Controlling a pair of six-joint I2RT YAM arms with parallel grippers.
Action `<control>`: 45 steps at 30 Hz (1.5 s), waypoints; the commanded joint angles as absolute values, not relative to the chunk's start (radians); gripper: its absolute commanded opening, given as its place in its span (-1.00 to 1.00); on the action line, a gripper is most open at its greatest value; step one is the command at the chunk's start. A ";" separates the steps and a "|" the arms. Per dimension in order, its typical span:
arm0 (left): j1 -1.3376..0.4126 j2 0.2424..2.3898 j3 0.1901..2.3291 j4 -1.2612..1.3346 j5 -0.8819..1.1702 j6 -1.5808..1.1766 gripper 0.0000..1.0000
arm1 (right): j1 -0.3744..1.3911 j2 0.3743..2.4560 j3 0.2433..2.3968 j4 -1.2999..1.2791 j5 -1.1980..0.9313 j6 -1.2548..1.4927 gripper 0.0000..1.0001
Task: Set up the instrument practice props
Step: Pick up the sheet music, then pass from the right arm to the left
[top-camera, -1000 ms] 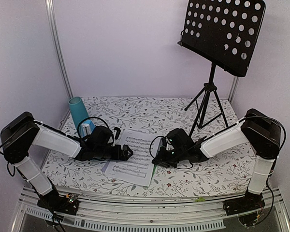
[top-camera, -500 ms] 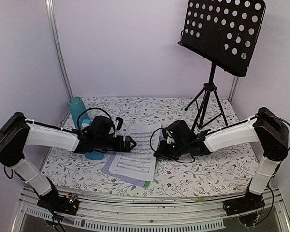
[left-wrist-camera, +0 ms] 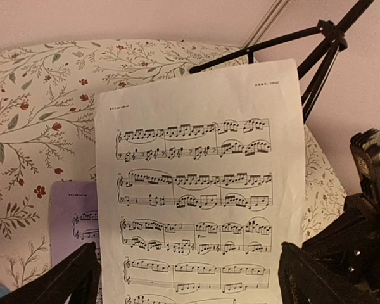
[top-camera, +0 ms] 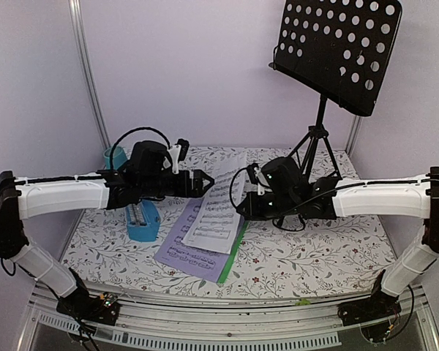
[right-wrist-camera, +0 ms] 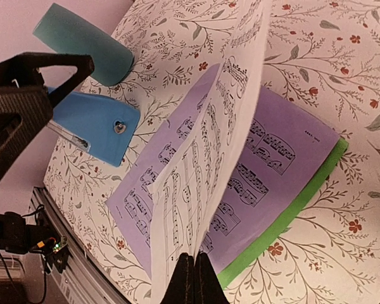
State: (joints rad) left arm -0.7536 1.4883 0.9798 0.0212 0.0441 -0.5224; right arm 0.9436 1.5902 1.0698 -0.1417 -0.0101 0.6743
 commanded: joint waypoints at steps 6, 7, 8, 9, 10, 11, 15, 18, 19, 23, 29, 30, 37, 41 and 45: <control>-0.672 1.486 1.041 0.049 0.185 -0.462 0.91 | 0.987 1.378 1.045 -0.255 0.108 0.433 -1.00; -0.651 1.482 1.034 0.069 0.221 -0.459 0.91 | 0.988 1.354 1.036 -0.244 0.107 0.401 -1.00; -0.632 1.478 1.024 0.103 0.276 -0.450 0.91 | 0.987 1.330 1.033 -0.238 0.109 0.383 -1.00; -0.611 1.474 1.013 0.136 0.339 -0.441 0.90 | 0.988 1.311 1.036 -0.235 0.106 0.357 -1.00; -0.594 1.468 1.007 0.169 0.401 -0.432 0.89 | 0.986 1.292 1.041 -0.233 0.096 0.332 -1.00; -0.582 1.463 1.004 0.195 0.459 -0.416 0.88 | 0.987 1.274 1.048 -0.231 0.088 0.291 -1.00; -0.545 1.444 1.022 0.251 0.624 -0.359 0.87 | 0.985 1.214 1.083 -0.239 0.075 0.197 -1.00; -0.505 1.440 1.026 0.290 0.706 -0.351 0.85 | 0.980 1.189 1.130 -0.264 0.057 0.158 -1.00; -0.483 1.442 1.025 0.310 0.739 -0.351 0.84 | 0.979 1.183 1.146 -0.271 0.045 0.152 -1.00; -0.432 1.473 1.035 0.414 0.884 -0.409 0.77 | 0.980 1.169 1.195 -0.281 -0.007 0.136 -1.00; -0.421 1.524 1.117 0.426 0.986 -0.415 0.70 | 0.979 1.165 1.252 -0.298 -0.075 0.134 -1.00; -0.420 1.533 1.136 0.430 1.006 -0.422 0.68 | 0.979 1.167 1.257 -0.299 -0.089 0.134 -1.00; -0.418 1.522 1.156 0.541 1.124 -0.513 0.36 | 0.953 1.183 1.278 -0.340 -0.053 0.163 -1.00; -0.413 1.508 1.148 0.563 1.131 -0.539 -0.08 | 0.927 1.173 1.255 -0.334 -0.083 0.183 -1.00; -0.416 1.506 1.144 0.572 1.134 -0.551 -0.94 | 0.924 1.178 1.250 -0.318 -0.125 0.186 -1.00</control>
State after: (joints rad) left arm -0.4210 1.5345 1.1454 0.5247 1.1046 -0.5335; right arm 0.9314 1.1801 1.2556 -0.3302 -0.0734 0.1696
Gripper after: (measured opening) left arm 0.252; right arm 0.007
